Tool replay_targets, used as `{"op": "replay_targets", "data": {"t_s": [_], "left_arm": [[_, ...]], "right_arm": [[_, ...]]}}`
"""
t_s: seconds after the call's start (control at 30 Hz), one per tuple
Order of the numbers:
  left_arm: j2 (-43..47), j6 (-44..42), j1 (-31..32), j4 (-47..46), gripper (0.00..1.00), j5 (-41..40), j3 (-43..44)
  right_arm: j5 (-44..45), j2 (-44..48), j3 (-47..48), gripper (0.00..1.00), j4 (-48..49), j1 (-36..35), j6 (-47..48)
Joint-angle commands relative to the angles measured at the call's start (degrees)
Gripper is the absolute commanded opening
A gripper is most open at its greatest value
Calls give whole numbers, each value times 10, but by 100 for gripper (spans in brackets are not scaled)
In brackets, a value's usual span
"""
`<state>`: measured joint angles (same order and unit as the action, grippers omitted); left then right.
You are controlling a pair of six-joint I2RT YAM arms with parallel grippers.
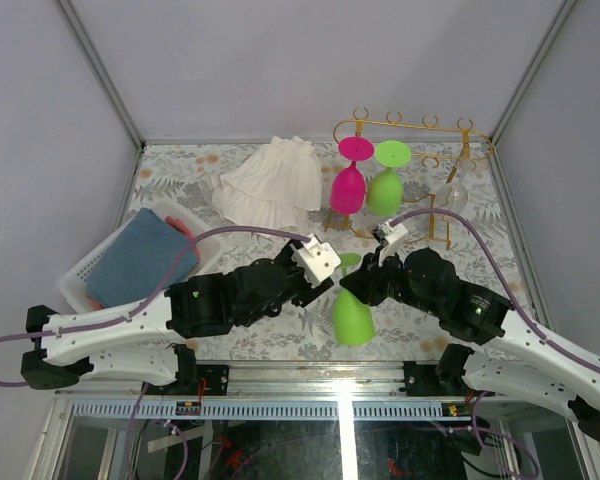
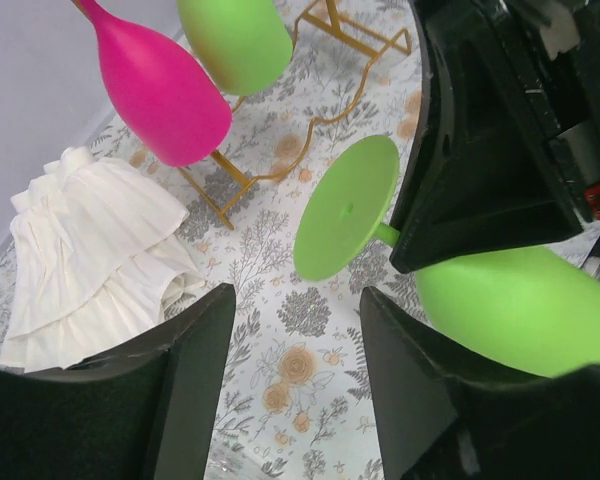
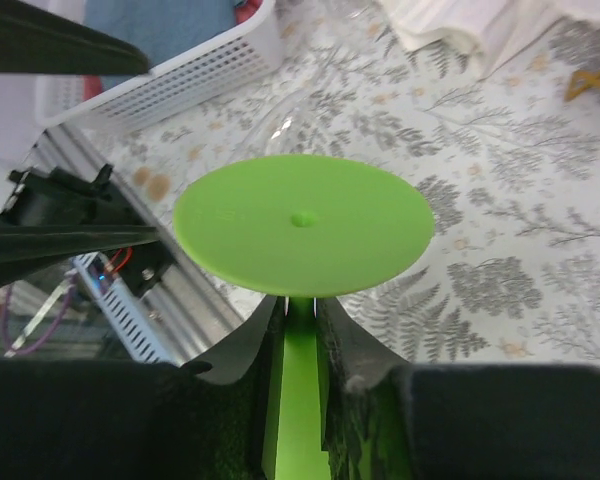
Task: Place the wine glass upside down on the wine glass rack
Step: Turn the wine glass upside down at the wine rack.
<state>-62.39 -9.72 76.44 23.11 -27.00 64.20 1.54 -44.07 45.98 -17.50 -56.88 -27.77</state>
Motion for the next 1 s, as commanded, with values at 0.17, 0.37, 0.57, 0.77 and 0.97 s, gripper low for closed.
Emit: {"op": "replay_targets", "data": {"t_s": [0.17, 0.37, 0.57, 0.77, 0.97], "left_arm": [[23, 60, -54, -50, 59, 30, 31], [2, 108, -136, -47, 62, 99, 59], [-34, 161, -225, -34, 63, 174, 91], [-57, 206, -307, -37, 65, 224, 115], [-59, 222, -336, -50, 66, 230, 115]], "right_arm": [[157, 85, -85, 0, 79, 3, 61], [154, 111, -121, 0, 131, 2, 129], [172, 159, -201, 0, 295, 3, 218], [261, 212, -289, 0, 470, 3, 340], [349, 232, -322, 0, 583, 3, 452]]}}
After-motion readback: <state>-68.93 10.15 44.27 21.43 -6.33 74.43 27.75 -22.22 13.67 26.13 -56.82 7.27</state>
